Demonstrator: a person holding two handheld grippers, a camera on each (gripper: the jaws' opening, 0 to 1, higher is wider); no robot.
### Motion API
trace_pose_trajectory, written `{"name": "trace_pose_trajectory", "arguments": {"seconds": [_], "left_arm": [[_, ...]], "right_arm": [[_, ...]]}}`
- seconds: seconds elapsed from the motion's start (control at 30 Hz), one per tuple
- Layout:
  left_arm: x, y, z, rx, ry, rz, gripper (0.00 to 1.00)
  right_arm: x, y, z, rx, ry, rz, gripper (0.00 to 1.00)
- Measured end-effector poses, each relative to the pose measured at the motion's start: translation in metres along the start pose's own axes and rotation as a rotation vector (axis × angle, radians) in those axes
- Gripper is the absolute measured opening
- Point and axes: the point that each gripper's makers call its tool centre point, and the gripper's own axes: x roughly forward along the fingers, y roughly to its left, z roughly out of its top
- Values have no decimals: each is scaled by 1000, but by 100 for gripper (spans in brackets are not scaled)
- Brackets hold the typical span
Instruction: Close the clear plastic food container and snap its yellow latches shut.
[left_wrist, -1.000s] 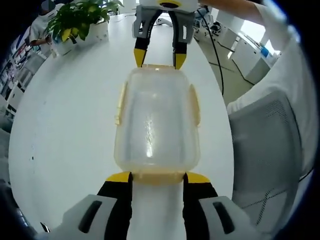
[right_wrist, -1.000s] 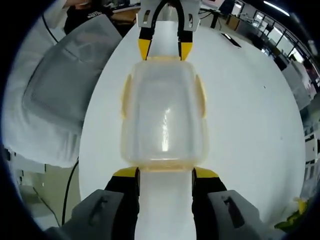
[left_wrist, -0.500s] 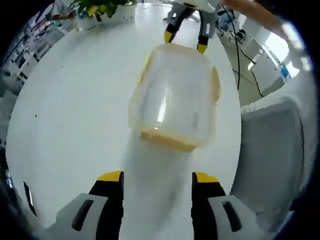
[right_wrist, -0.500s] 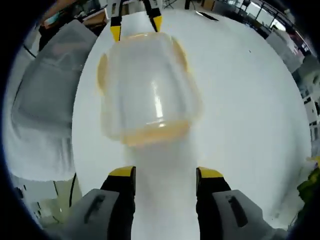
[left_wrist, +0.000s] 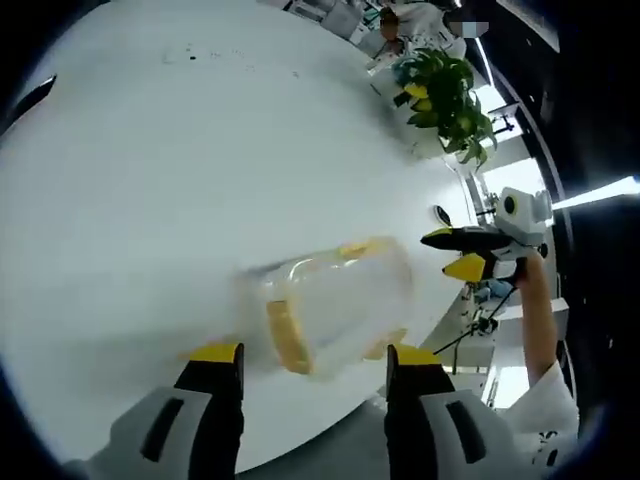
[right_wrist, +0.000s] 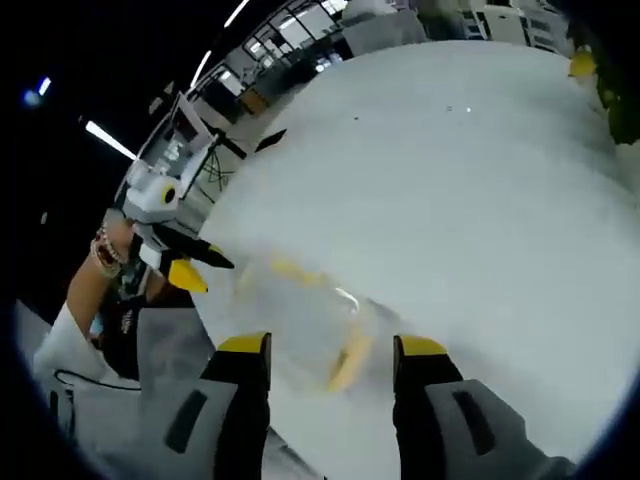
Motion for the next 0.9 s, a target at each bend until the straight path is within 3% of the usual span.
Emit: {"name": "trace_pose_trajectory", "arguments": {"seconds": [0.1, 0.2, 0.37, 0.6, 0.9], "left_arm": [[8, -5, -6, -25, 29, -13, 53], [10, -2, -4, -34, 24, 20, 53], [15, -12, -1, -72, 22, -14, 49], [22, -7, -8, -35, 56, 16, 38], [24, 0, -9, -37, 70, 50, 31]], "right_arm": [[7, -2, -8, 10, 29, -1, 38], [13, 9, -20, 70, 74, 54, 39], [22, 11, -30, -3, 121, 39, 37], [28, 9, -28, -27, 141, 1, 21], [31, 10, -26, 24, 139, -16, 25]]}}
